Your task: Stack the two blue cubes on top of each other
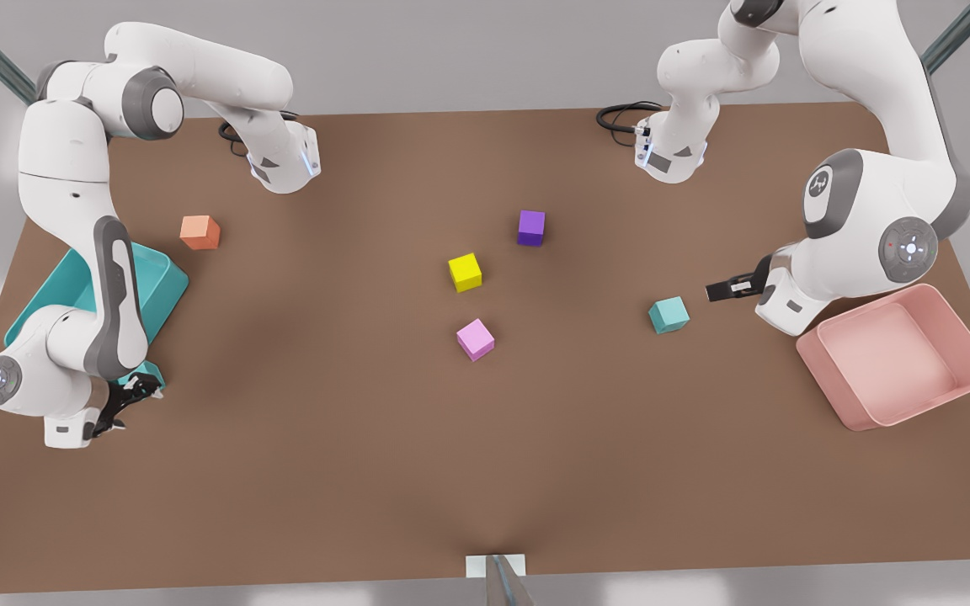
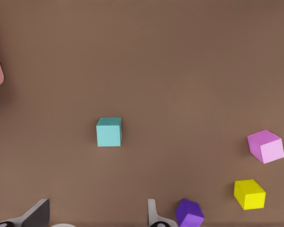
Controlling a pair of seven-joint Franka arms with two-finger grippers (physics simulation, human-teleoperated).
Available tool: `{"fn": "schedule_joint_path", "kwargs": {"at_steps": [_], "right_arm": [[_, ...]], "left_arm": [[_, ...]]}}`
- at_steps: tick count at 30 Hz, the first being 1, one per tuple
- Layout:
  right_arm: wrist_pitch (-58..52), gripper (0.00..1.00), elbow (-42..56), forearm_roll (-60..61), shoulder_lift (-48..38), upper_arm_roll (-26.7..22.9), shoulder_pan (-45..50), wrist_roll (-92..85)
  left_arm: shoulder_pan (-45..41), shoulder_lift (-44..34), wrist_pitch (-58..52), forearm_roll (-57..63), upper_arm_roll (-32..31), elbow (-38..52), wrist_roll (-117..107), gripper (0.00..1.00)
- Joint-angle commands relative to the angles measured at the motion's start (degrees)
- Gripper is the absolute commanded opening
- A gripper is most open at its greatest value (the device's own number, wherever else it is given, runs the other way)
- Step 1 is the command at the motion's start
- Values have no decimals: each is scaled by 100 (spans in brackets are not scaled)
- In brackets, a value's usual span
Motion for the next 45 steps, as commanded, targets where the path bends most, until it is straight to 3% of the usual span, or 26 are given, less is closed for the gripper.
{"fn": "schedule_joint_path", "kwargs": {"at_steps": [1, 16, 45], "right_arm": [[-322, 100, 6, -148, -13, -63, 20, 1440], [-771, 100, 120, -826, 101, -71, 126, 2566], [-762, 100, 410, -1037, 585, -89, 82, 2522]], "left_arm": [[0, 14, -12, 3, -3, 2, -9, 100], [9, 67, -135, 3, -3, 2, -27, 100], [0, 102, -258, 3, -3, 2, -132, 100]]}}
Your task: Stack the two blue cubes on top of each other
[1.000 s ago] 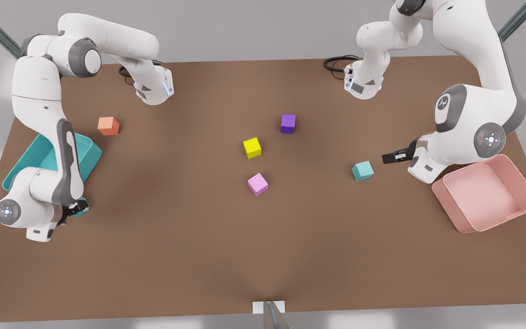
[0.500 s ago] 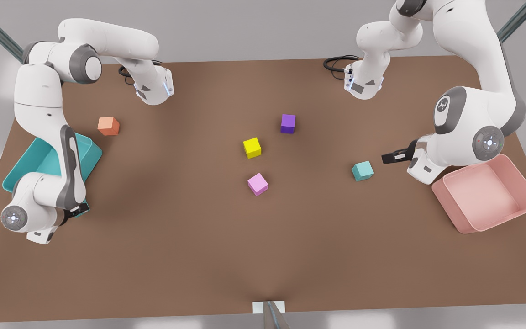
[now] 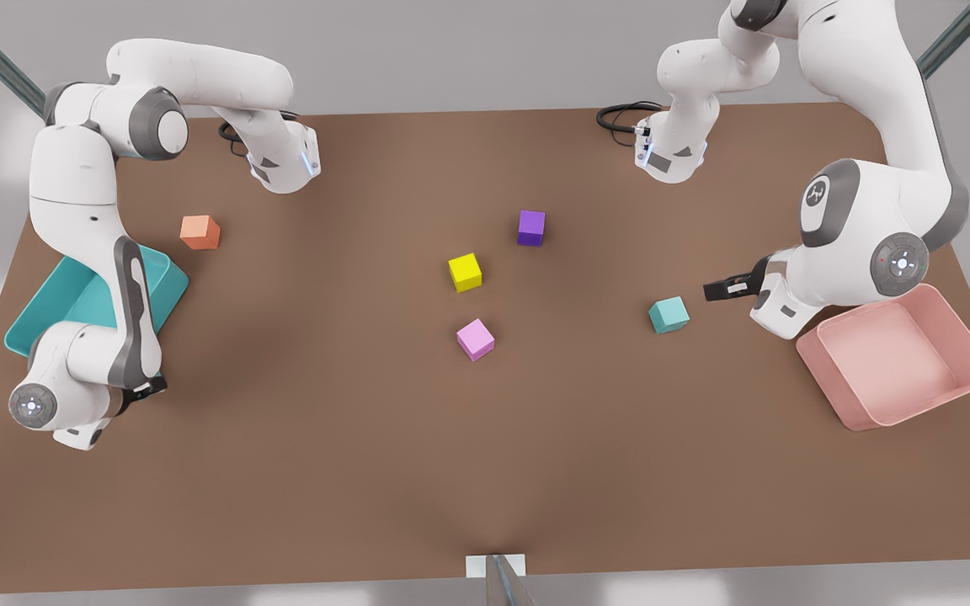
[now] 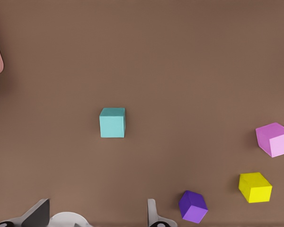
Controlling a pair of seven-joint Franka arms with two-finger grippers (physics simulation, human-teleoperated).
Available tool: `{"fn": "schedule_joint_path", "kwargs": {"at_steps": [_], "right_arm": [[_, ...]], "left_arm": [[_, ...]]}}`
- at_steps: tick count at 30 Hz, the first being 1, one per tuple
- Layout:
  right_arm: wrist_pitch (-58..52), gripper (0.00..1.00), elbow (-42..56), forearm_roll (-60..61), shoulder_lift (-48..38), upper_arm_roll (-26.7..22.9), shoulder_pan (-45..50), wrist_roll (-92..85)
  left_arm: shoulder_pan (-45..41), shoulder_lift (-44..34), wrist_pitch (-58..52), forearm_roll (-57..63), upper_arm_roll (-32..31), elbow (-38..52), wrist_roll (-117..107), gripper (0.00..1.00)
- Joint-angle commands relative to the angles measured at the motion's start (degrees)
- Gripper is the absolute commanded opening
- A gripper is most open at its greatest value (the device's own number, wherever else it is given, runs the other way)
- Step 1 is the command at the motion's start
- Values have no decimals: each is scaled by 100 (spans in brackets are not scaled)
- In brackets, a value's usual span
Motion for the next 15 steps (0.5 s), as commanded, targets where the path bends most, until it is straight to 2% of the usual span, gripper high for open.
{"fn": "schedule_joint_path", "kwargs": {"at_steps": [1, 15], "right_arm": [[-5, 100, 6, 3, -5, 0, 0, 240], [4, 100, 85, -6, 170, -106, 0, 205]], "left_arm": [[-5, -6, -6, 7, -3, 2, -75, 100], [-5, 29, -112, 7, -3, 3, -207, 100]]}}
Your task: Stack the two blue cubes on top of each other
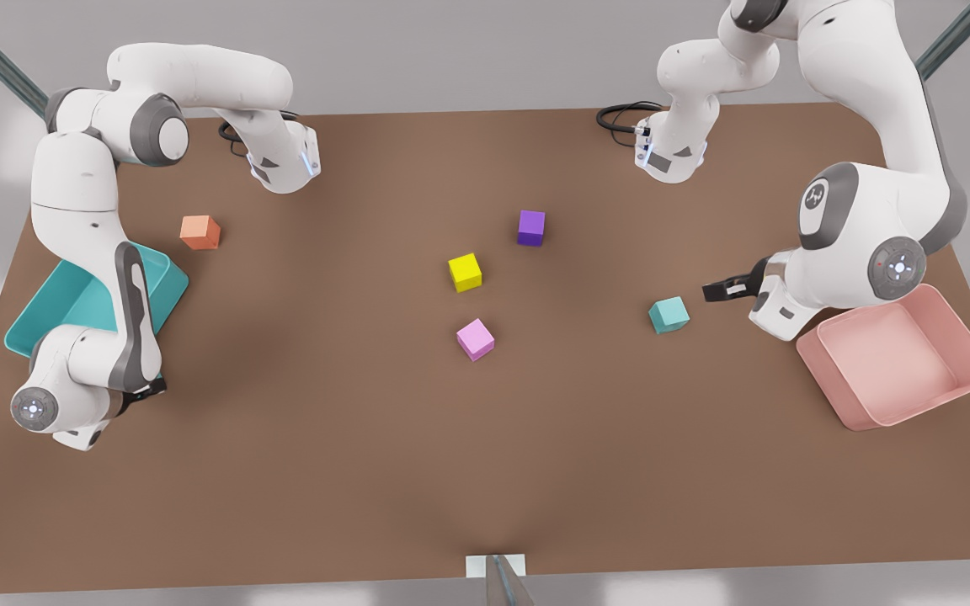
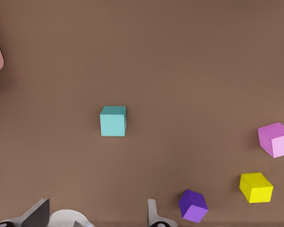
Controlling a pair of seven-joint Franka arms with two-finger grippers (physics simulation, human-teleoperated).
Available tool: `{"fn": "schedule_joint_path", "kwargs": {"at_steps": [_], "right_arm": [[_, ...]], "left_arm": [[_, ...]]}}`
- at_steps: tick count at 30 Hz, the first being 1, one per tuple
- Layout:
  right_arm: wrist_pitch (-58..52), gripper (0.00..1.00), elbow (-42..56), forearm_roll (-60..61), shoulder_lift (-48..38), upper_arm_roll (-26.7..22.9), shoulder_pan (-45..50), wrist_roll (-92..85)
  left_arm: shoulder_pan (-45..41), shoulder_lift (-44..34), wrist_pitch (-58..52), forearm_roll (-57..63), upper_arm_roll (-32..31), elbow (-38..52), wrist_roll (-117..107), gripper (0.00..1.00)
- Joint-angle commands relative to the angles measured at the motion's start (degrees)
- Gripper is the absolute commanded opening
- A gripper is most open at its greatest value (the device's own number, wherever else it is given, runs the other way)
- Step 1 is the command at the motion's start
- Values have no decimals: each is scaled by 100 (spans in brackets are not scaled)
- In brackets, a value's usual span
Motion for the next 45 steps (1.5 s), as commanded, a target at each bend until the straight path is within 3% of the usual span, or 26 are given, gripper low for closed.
{"fn": "schedule_joint_path", "kwargs": {"at_steps": [1, 20, 22, 23, 24, 32, 34, 39, 45], "right_arm": [[-3, 100, -4, 3, 11, -14, 0, 78], [-302, 100, -65, -103, 178, -49, -35, -10], [-302, 77, -65, -103, 178, -49, -44, -19], [-302, 58, -57, -120, 170, -49, -44, -36], [-302, 55, -48, -120, 178, -49, -44, -107], [-1075, 54, 383, -120, 161, 13, 35, -230], [-1330, 54, 637, -76, 152, 232, 61, -212], [-1515, 54, 1332, 389, 152, 382, 1432, -124], [-1242, 55, 2052, 829, 512, 496, 3102, 1545]], "left_arm": [[-1, -7, -67, 4, -3, 8, -137, 100], [-54, 10, -103, 4, -3, -1, -278, 100], [-54, 10, -103, 4, -3, -1, -278, 100], [-54, 10, -103, 4, -3, -1, -269, 100], [-54, 10, -103, 4, -3, -1, -269, 100], [-45, 36, -103, 4, -3, -1, -269, 100], [-45, 36, -94, 4, -3, -1, -278, 100], [-98, 28, -94, -4, 6, 25, -507, 100], [16, 283, 327, 198, 32, -167, -463, 100]]}}
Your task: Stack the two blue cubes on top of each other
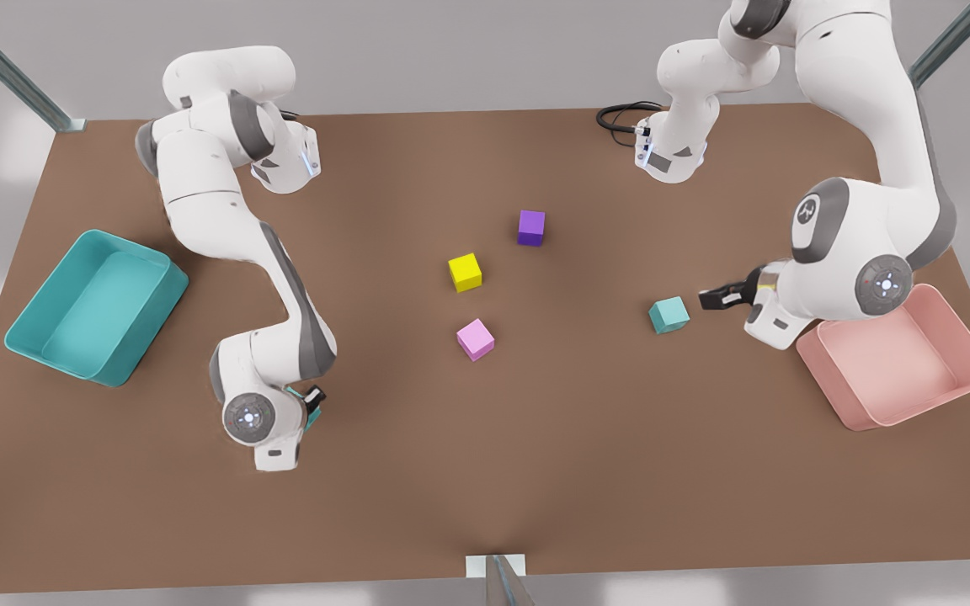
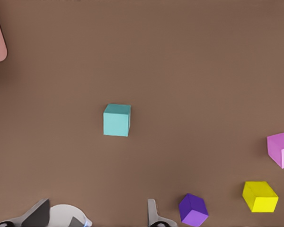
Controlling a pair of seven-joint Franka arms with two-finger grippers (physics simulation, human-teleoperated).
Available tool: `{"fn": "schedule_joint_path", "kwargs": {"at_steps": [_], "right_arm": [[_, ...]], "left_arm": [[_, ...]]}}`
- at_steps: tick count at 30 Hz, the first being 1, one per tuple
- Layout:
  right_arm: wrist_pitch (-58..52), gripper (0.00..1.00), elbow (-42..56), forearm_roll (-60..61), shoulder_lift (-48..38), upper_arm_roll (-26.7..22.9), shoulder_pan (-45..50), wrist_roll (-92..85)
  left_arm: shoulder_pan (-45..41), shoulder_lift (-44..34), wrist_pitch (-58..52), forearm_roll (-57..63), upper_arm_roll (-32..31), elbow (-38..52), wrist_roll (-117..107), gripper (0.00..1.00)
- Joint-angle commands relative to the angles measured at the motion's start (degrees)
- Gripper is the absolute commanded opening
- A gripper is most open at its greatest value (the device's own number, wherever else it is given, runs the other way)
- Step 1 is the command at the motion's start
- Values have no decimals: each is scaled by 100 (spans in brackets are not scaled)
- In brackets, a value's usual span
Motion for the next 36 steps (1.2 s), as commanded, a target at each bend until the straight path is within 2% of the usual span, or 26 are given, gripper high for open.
{"fn": "schedule_joint_path", "kwargs": {"at_steps": [1, 2, 3, 5, 8, 11, 13, 17, 25, 29, 30, 31, 36], "right_arm": [[70, 55, 269, 204, 161, 52, 349, 1340], [132, 55, 498, 196, 328, 131, 507, 1507], [299, 55, 638, 196, 442, 175, 691, 1577], [360, 55, 1060, 196, 759, 245, 1078, 1859], [765, 55, 1254, 196, 1022, 263, 1421, 2105], [1107, 55, 1588, 196, 1207, 605, 1509, 2597], [1187, 55, 1711, 204, 1207, 649, 1562, 2597], [1371, 55, 1948, 231, 1198, 957, 1588, 2615], [2188, 56, 1931, 239, 1436, 1062, 2608, 3318], [2268, 56, 1904, 239, 1453, 1203, 2687, 3503], [2276, 65, 1896, 231, 1515, 1194, 2687, 3511], [2303, 99, 1896, 231, 1567, 1168, 2687, 3503], [2426, 100, 1896, 222, 1682, 1124, 2678, 3476]], "left_arm": [[22, -118, 1398, 171, 16, -784, -15, 100], [49, -364, 2365, 162, 86, -1610, 178, 100], [49, -382, 2867, 153, 191, -2015, 213, 100], [-4, -523, 3289, 145, 403, -2674, 283, 100], [-22, -619, 3931, 109, 534, -3430, 442, 100], [-110, -593, 4687, -128, 526, -3826, 485, 100], [-118, -602, 5186, -137, 517, -4133, 1012, 100], [-198, -549, 5372, -304, 517, -4266, 2147, 100], [-329, -417, 5408, -312, 517, -4520, 2516, 100], [-356, -364, 5495, -312, 517, -4529, 2533, 100], [-356, -329, 5539, -312, 517, -4529, 2533, 100], [-364, -294, 5583, -312, 517, -4529, 2533, 100], [-364, -75, 5592, -356, 517, -4529, 2507, 100]]}}
